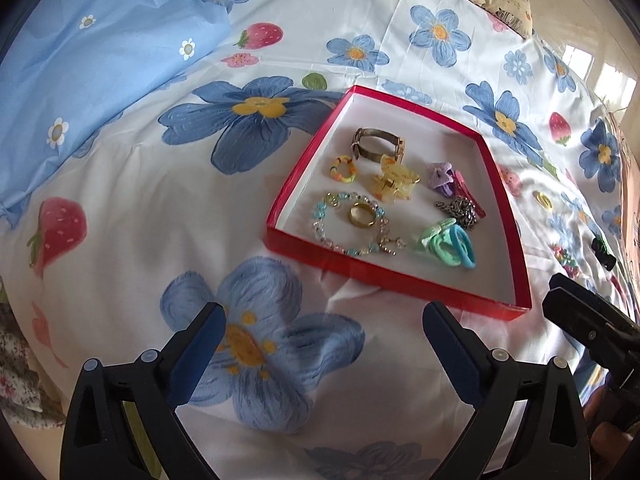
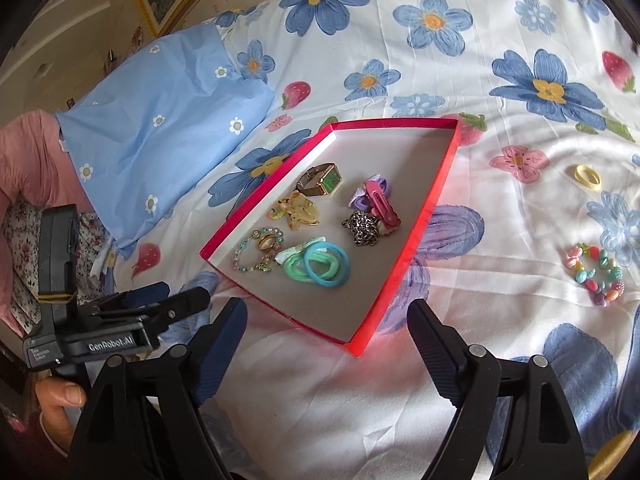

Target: Organize jewelry

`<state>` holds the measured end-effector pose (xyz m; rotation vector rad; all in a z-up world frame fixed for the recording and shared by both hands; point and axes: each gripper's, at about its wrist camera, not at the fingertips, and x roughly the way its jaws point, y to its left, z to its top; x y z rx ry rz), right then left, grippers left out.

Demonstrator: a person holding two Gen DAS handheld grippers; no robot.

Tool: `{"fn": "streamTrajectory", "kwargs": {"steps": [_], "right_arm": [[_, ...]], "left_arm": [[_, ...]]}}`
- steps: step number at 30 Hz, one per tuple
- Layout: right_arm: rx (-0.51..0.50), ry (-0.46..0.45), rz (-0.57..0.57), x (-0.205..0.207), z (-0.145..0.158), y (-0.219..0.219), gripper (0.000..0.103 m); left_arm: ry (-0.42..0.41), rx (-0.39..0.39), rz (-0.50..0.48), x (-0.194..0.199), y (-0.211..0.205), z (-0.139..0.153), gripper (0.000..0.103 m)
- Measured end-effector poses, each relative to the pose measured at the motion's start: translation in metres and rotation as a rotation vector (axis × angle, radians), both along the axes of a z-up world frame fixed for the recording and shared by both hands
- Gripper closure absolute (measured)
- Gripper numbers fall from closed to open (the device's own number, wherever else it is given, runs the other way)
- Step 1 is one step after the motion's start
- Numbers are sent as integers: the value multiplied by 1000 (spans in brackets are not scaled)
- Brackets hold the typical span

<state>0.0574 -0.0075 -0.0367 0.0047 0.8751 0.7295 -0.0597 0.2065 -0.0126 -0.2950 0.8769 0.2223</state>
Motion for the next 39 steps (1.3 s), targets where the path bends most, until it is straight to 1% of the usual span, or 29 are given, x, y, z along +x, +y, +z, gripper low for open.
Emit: {"fn": "streamTrajectory", "kwargs": {"steps": [5,7,9,11,13,15,17,19,22,25,28,31,35,39], "right_arm": [[-34,-28,5,-3,5,5,16],[-33,-34,15,-3,11,5,16],[-30,-35,28,-2,20,6,12],[-47,-58,36,-3,32,6,6],[-61,-95,41,-3,48,6,5],[-64,-136,40,-5,66,4,2],[-75,-179,33,-7,79,4,0],[-83,-208,25,-9,82,4,0],[-66,-233,9,-13,73,2,0],[-45,-214,-14,-12,58,-1,0],[-47,-192,-31,-11,40,-3,0],[-63,-174,-41,-10,29,-3,0],[-62,-170,-43,-12,23,-4,0],[-82,-180,-42,-14,20,-3,0]], "left_arm": [[-18,20,-1,-4,5,9,3],[-41,30,-10,-7,4,20,3],[-70,44,-25,-13,3,32,3],[-93,74,-39,-17,0,46,1],[-120,116,-54,-21,-5,61,1],[-142,158,-56,-26,-11,70,1],[-162,204,-50,-31,-19,73,1],[-172,234,-29,-34,-24,68,1],[-175,224,-21,-34,-27,57,1],[-163,239,-2,-31,-29,42,1],[-146,262,12,-28,-31,33,1],[-126,280,19,-23,-35,28,1],[-110,296,16,-19,-38,28,1],[-102,304,17,-18,-38,28,1]]}}
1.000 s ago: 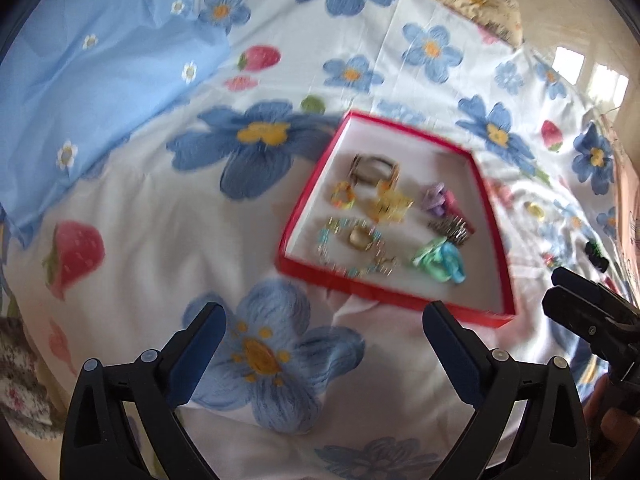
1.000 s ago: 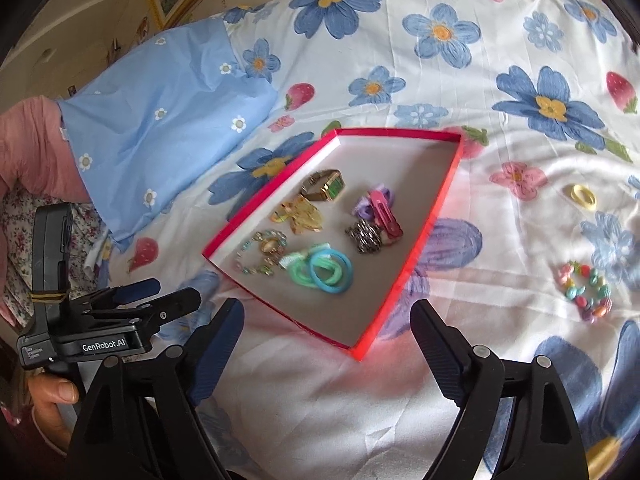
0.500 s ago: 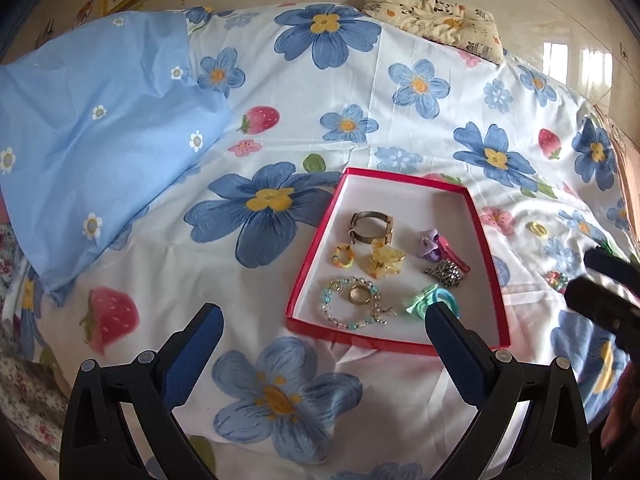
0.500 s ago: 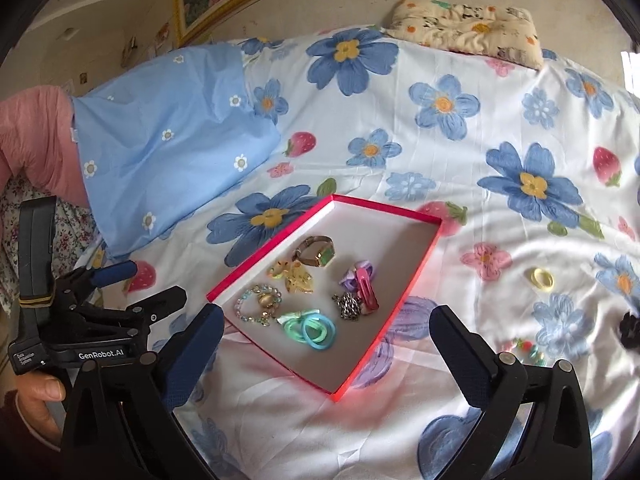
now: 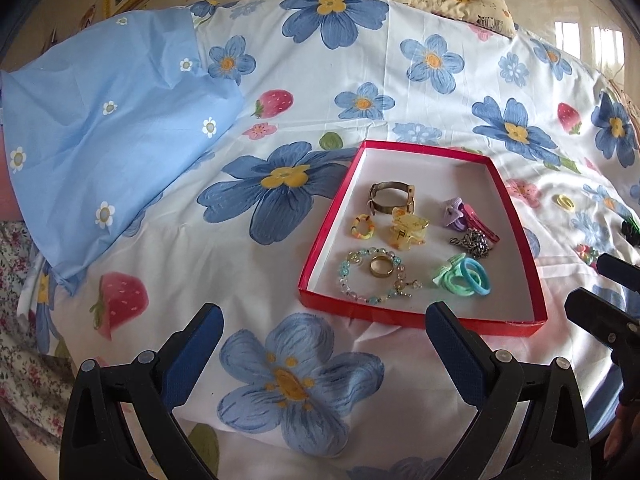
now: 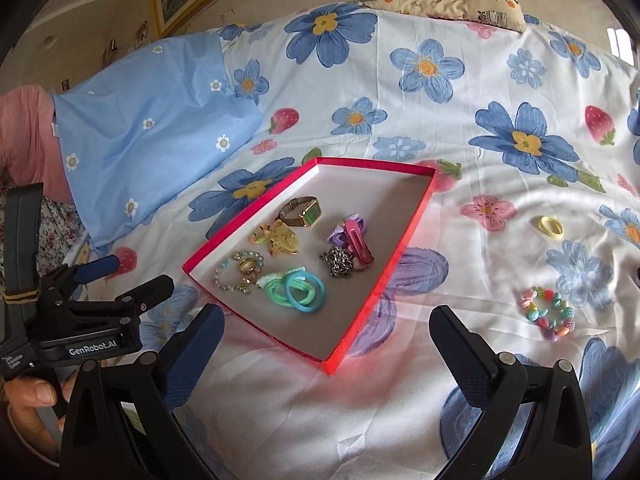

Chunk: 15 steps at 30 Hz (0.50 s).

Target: Organize jewelry

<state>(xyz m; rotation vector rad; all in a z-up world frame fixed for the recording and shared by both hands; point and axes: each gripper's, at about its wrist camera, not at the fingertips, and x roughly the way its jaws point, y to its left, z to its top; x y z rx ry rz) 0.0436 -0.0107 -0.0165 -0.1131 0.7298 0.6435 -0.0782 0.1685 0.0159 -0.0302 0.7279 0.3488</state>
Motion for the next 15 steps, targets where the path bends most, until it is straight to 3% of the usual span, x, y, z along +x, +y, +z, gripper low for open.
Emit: {"fn": "streamTrajectory", "kwargs": {"steps": [15], "right_arm": [[-39,-33,18,-4,-4,7,0]], "left_arm": [[-13,30,9,-6,0,0,1]]}}
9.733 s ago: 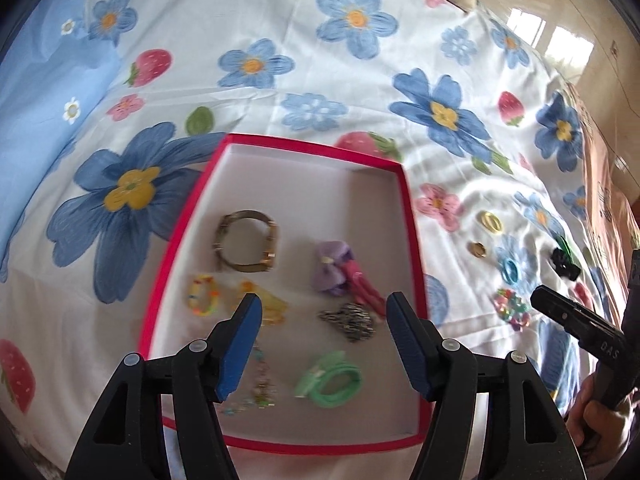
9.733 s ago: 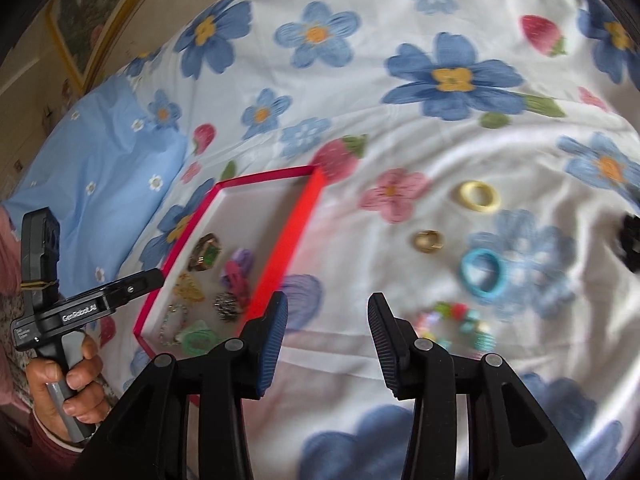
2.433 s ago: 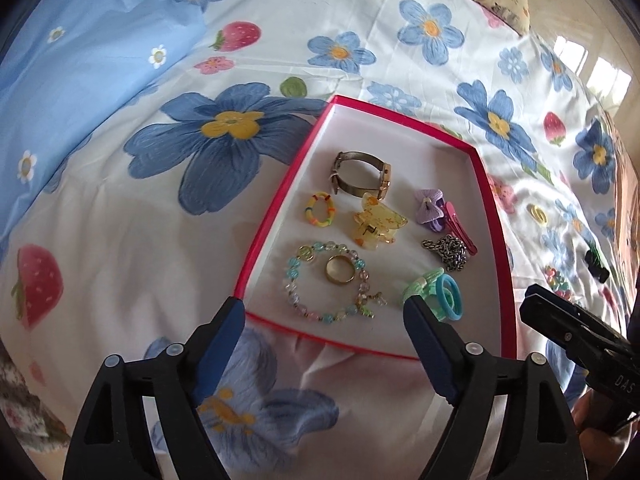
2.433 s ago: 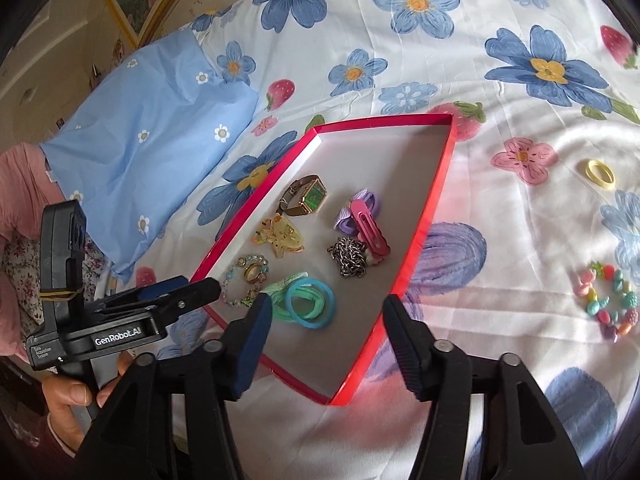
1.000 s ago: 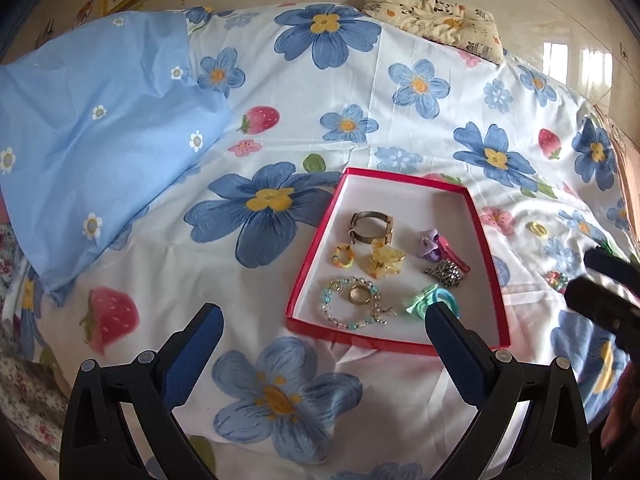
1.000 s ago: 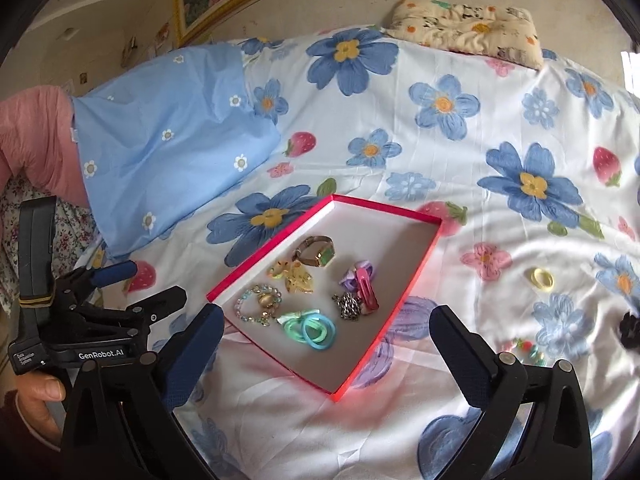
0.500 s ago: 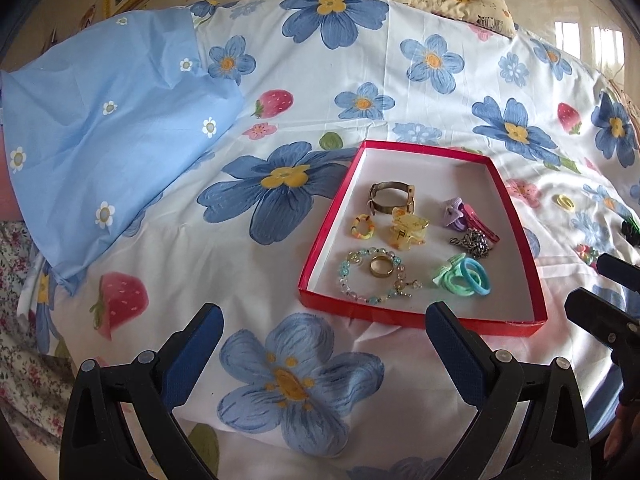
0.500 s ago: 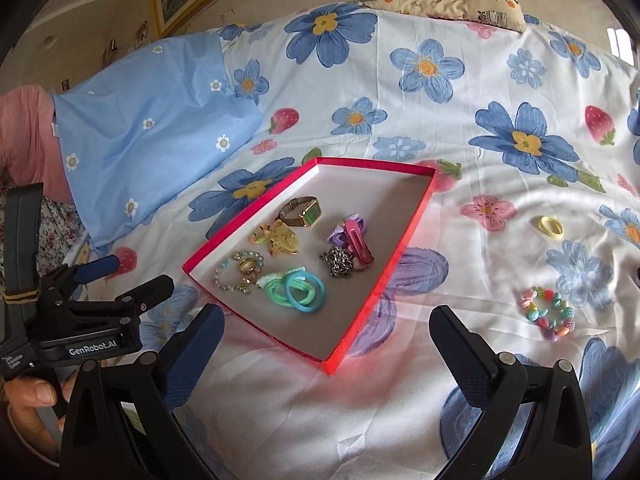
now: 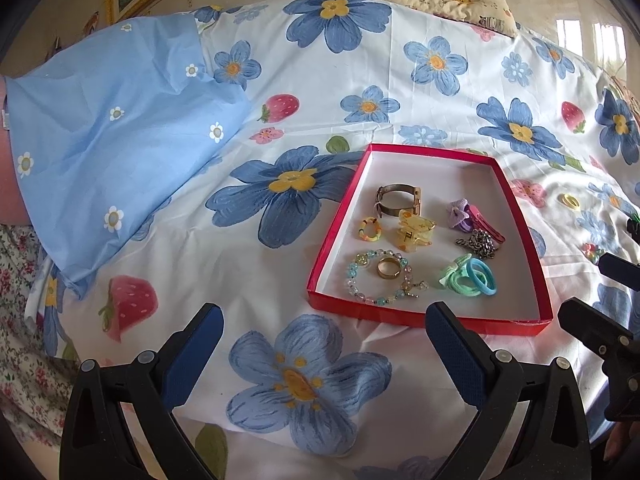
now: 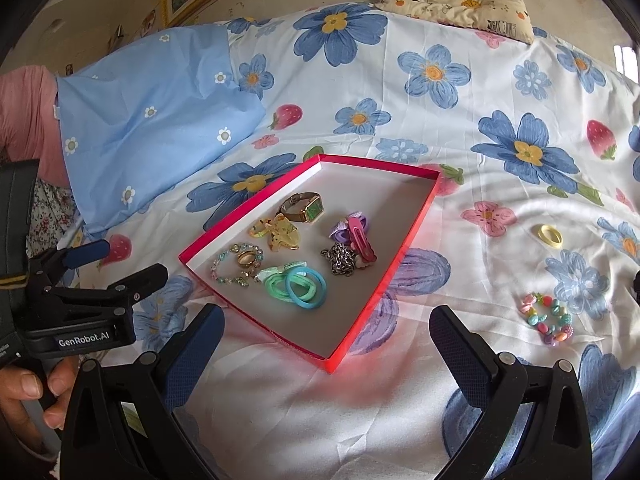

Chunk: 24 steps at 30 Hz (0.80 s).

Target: Organize jewelry

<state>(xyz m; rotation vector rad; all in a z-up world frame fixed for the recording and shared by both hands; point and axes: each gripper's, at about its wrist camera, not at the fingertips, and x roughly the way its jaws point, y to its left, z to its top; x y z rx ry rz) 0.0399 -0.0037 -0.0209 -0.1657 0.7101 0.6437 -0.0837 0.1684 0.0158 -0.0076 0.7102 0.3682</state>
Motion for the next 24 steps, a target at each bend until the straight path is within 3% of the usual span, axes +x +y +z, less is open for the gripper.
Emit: {"fn": "streamTrajectory", "kwargs": {"steps": [24], "right_arm": [[-7,-8,15,-3,1,4,0]], "left_arm": [[-3,6,-12,-3,-2,4,1]]}}
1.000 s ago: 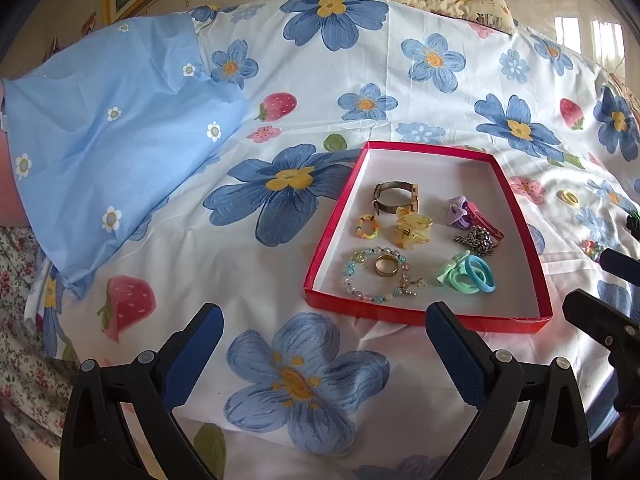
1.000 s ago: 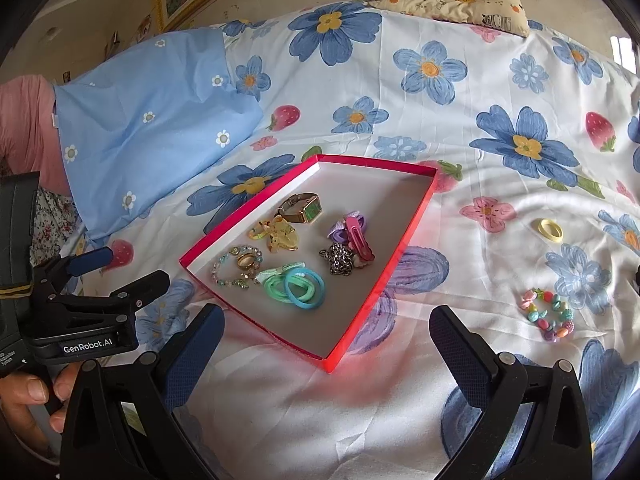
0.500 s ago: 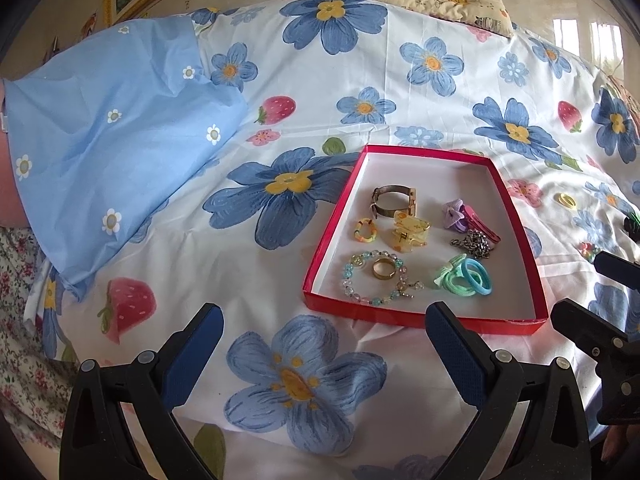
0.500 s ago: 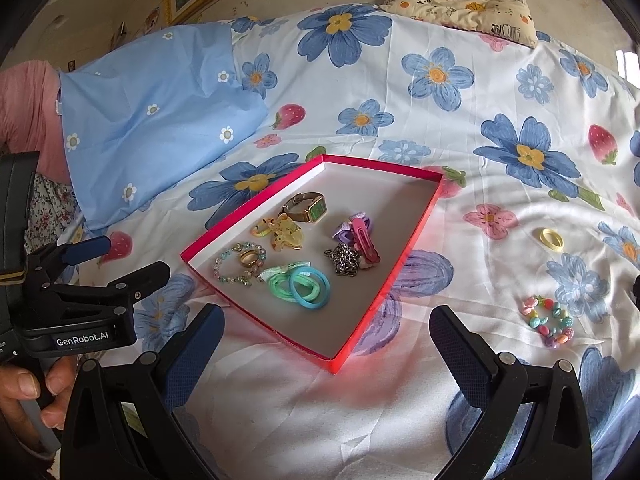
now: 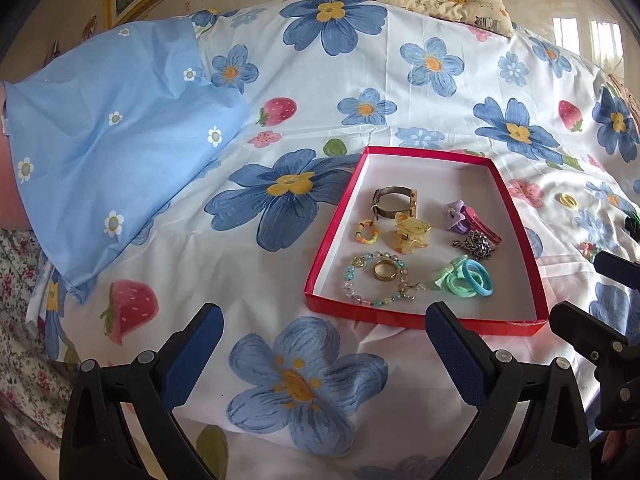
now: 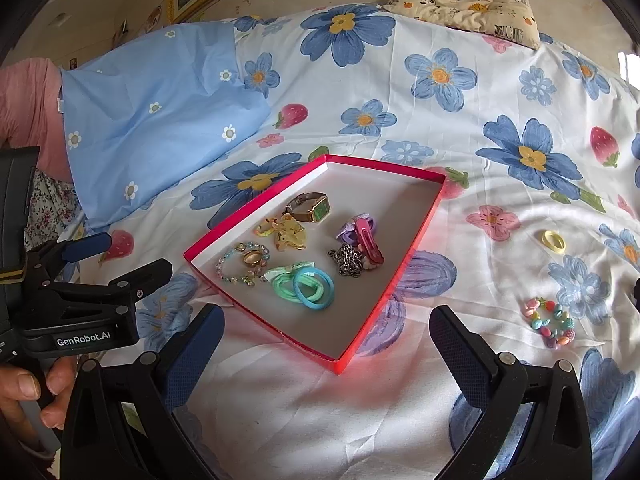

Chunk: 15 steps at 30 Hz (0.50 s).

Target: Organize jewelry

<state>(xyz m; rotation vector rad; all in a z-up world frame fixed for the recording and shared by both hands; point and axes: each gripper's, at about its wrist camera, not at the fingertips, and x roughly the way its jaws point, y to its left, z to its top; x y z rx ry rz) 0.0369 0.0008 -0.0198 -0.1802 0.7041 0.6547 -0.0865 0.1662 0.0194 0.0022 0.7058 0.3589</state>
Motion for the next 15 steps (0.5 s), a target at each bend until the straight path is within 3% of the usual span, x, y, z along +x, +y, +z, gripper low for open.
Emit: {"fn": "streamTrajectory", "kwargs": {"steps": [15], "right_arm": [[-3,-2,5,-1,2,2,0]], "left_arm": [[5,1,1,2,0,-2,1]]}}
